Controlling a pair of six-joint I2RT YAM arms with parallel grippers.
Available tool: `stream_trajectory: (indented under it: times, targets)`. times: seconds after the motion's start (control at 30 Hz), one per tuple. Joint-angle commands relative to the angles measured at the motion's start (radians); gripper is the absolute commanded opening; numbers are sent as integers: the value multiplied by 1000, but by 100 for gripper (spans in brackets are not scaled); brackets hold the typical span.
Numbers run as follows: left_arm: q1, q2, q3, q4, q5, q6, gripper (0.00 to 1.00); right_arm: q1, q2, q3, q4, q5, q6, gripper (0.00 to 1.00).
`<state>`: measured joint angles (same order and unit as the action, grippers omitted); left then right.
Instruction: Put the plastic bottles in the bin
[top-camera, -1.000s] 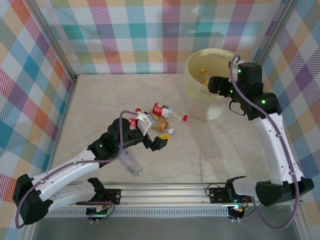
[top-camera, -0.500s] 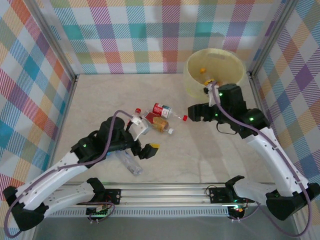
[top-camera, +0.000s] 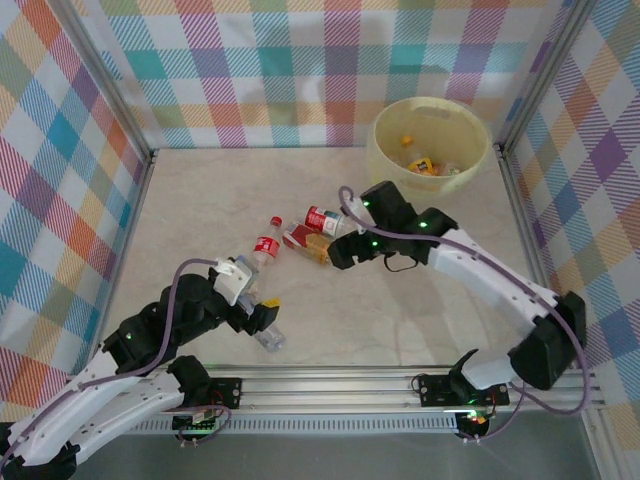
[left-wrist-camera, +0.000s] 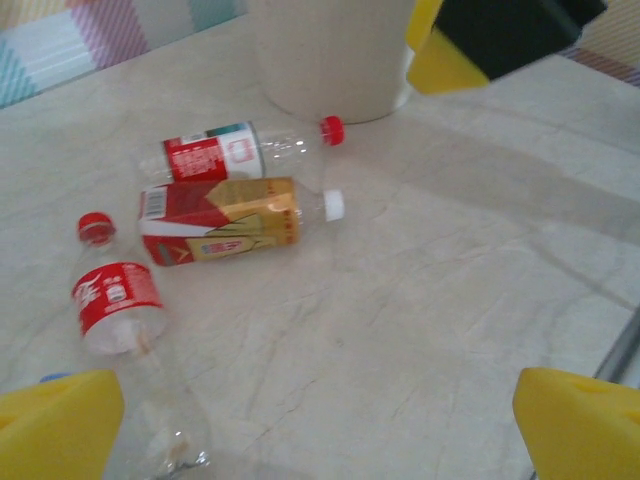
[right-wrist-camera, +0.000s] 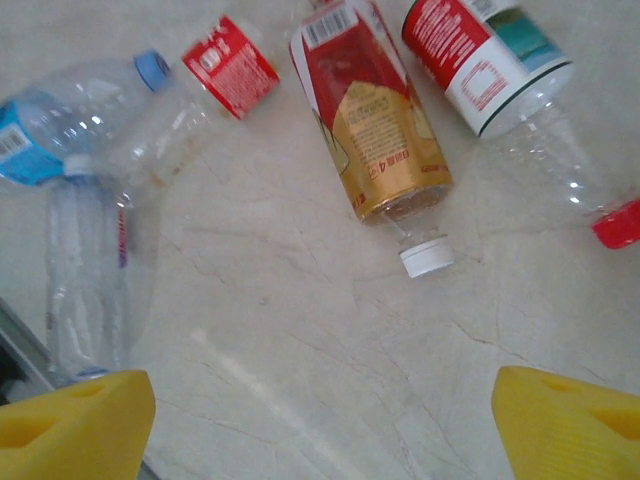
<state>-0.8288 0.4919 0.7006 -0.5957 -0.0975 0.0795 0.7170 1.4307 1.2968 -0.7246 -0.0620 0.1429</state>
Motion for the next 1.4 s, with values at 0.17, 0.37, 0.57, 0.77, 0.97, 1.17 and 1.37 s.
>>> stream_trajectory:
  times: [0.17, 0.37, 0.57, 0.77, 0.97, 1.17, 1.37]
  targets:
    - [2, -9, -18, -5, -86, -25, 100, 27, 233, 155, 13, 11, -109, 89]
    - [1, 6, -18, -3, -69, -23, 100, 28, 401, 264, -25, 58, -162, 90]
    - [2, 16, -15, -6, -61, -17, 100, 28, 554, 384, -67, 62, -187, 92]
    - [2, 14, -15, -7, -64, -19, 100, 27, 668, 466, -88, 68, -197, 92]
    - [2, 14, -15, -4, -51, -18, 100, 27, 727, 488, -88, 81, -202, 92]
    - [2, 18, -16, -3, -44, -17, 100, 30, 771, 505, -84, 78, -204, 88]
    - [2, 12, -15, -3, -44, -16, 100, 35, 796, 511, -81, 93, -210, 81]
